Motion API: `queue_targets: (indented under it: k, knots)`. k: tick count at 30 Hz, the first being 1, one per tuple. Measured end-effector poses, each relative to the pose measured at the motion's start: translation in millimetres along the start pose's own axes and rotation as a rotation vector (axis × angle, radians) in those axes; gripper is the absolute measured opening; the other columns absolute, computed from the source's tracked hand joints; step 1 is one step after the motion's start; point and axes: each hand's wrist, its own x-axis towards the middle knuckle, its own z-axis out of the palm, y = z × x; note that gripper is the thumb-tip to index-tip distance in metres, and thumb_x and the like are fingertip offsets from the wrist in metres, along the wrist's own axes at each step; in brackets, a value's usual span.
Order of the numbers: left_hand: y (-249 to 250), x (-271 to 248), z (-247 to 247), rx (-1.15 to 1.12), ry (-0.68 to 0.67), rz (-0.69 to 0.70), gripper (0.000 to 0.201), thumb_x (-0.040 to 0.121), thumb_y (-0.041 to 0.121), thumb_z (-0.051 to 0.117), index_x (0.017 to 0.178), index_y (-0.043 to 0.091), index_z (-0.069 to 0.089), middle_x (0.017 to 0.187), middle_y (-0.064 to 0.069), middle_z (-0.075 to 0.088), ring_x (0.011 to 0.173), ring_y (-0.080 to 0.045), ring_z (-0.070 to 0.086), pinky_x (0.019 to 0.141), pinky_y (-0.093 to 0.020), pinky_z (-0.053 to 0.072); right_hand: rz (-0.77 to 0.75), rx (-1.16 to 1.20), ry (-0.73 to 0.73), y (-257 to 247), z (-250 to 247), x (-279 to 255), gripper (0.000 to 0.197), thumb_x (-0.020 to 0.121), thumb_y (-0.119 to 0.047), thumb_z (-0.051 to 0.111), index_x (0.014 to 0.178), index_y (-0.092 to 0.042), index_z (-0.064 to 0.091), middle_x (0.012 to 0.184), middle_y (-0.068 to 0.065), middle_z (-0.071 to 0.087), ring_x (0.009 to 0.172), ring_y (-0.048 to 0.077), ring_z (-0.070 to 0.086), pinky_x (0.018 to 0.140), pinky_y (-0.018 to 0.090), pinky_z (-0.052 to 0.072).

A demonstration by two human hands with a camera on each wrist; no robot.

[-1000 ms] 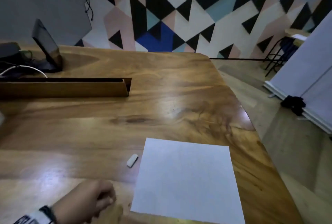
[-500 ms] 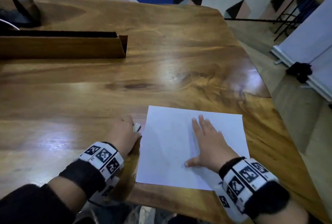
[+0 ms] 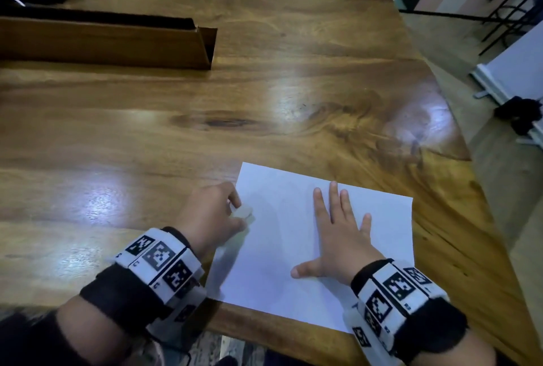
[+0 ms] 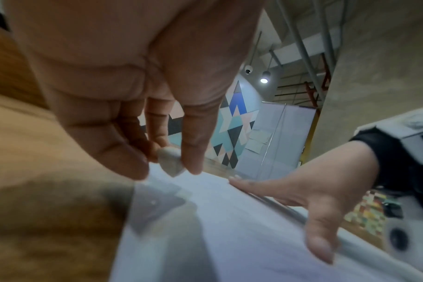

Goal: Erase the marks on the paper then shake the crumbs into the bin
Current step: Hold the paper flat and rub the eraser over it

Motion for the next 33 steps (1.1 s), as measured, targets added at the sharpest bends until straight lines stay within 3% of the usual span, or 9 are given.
queue_targets:
  k: [4, 7, 10, 13, 16, 21, 26, 30, 33]
  knots:
    - [4.6, 1.0, 8.1, -0.01, -0.055, 0.017, 0.018, 0.067, 0.015, 0.075, 0.083, 0.018, 0.068, 0.058, 0.006, 0.053, 0.054, -0.007, 0.047, 0.048, -0.019, 0.033, -0.014, -0.032, 0.051, -5.2, -9.9, 4.1, 0.137, 0.063, -0.065, 0.074, 0.146, -0.025, -0.028, 0.15, 0.003, -0.039, 0.139, 0.025, -0.033, 0.113, 0.058, -0.009]
    - [4.9, 3.9, 11.6, 0.022, -0.07, 0.003, 0.027, 0.069, 0.014, 0.074, 0.096, 0.018, 0.07, 0.082, -0.001, 0.067, 0.077, -0.014, 0.058, 0.065, -0.018, 0.039, -0.112, -0.039, 0.133, -7.5, -20.1, 12.3, 0.127, 0.065, -0.064, 0.073, 0.15, -0.029, -0.015, 0.157, 0.0, -0.024, 0.144, 0.026, -0.022, 0.118, 0.049, -0.004]
    - [9.0, 11.1, 10.7, 0.08, -0.107, 0.025, 0.035, 0.076, 0.014, 0.068, 0.11, 0.018, 0.064, 0.112, -0.006, 0.067, 0.105, -0.019, 0.058, 0.079, -0.018, 0.038, -0.143, -0.052, 0.125, -8.3, -22.2, 18.7, 0.123, 0.067, -0.063, 0.072, 0.149, -0.035, -0.015, 0.157, -0.003, -0.023, 0.144, 0.027, -0.021, 0.117, 0.048, -0.005]
    - [20.3, 28.7, 3.0, 0.101, -0.088, 0.06, 0.035, 0.08, 0.013, 0.063, 0.115, 0.016, 0.061, 0.119, -0.007, 0.065, 0.111, -0.021, 0.057, 0.072, -0.015, 0.032, -0.124, -0.049, 0.095, -11.0, -21.9, 21.2, 0.121, 0.068, -0.059, 0.074, 0.148, -0.041, -0.015, 0.156, -0.005, -0.026, 0.143, 0.029, -0.023, 0.115, 0.055, -0.005]
    - [31.7, 52.1, -0.3, 0.095, 0.011, 0.09, 0.033, 0.079, 0.015, 0.065, 0.111, 0.015, 0.063, 0.116, -0.009, 0.066, 0.108, -0.022, 0.058, 0.075, -0.015, 0.035, -0.119, -0.047, 0.083, -14.3, -23.4, 22.4, 0.122, 0.067, -0.055, 0.076, 0.147, -0.043, -0.015, 0.155, -0.004, -0.024, 0.142, 0.032, -0.022, 0.113, 0.059, -0.004]
    - [40.4, 63.3, 3.9, 0.103, 0.07, 0.113, 0.022, 0.076, 0.024, 0.069, 0.097, 0.021, 0.069, 0.091, -0.007, 0.073, 0.085, -0.024, 0.063, 0.08, -0.033, 0.053, -0.124, -0.042, 0.086, -14.9, -22.5, 24.4, 0.123, 0.067, -0.055, 0.077, 0.147, -0.042, -0.016, 0.155, -0.004, -0.024, 0.143, 0.032, -0.021, 0.111, 0.061, -0.004]
    - [33.3, 55.2, -2.7, 0.268, -0.158, 0.126, 0.019, 0.069, 0.014, 0.073, 0.087, 0.018, 0.072, 0.075, -0.001, 0.066, 0.078, -0.018, 0.061, 0.07, -0.025, 0.047, -0.116, -0.048, 0.078, -15.6, -22.3, 25.4, 0.124, 0.067, -0.056, 0.077, 0.147, -0.042, -0.017, 0.155, -0.004, -0.026, 0.143, 0.032, -0.022, 0.111, 0.06, -0.006]
    - [40.5, 62.0, -4.0, 0.19, 0.024, 0.134, 0.018, 0.076, 0.017, 0.066, 0.094, 0.015, 0.069, 0.087, -0.008, 0.07, 0.085, -0.024, 0.062, 0.079, -0.033, 0.052, -0.113, -0.038, 0.075, -15.7, -22.3, 25.4, 0.125, 0.067, -0.055, 0.077, 0.147, -0.042, -0.017, 0.155, -0.004, -0.027, 0.142, 0.032, -0.023, 0.112, 0.06, -0.006]
    - [36.3, 53.4, -1.6, 0.278, -0.059, 0.163, 0.014, 0.075, 0.014, 0.066, 0.089, 0.015, 0.069, 0.087, -0.006, 0.066, 0.086, -0.024, 0.06, 0.073, -0.027, 0.047, -0.115, -0.036, 0.072, -15.4, -22.3, 25.4, 0.125, 0.067, -0.055, 0.077, 0.146, -0.042, -0.018, 0.155, -0.004, -0.028, 0.142, 0.032, -0.024, 0.112, 0.06, -0.006]
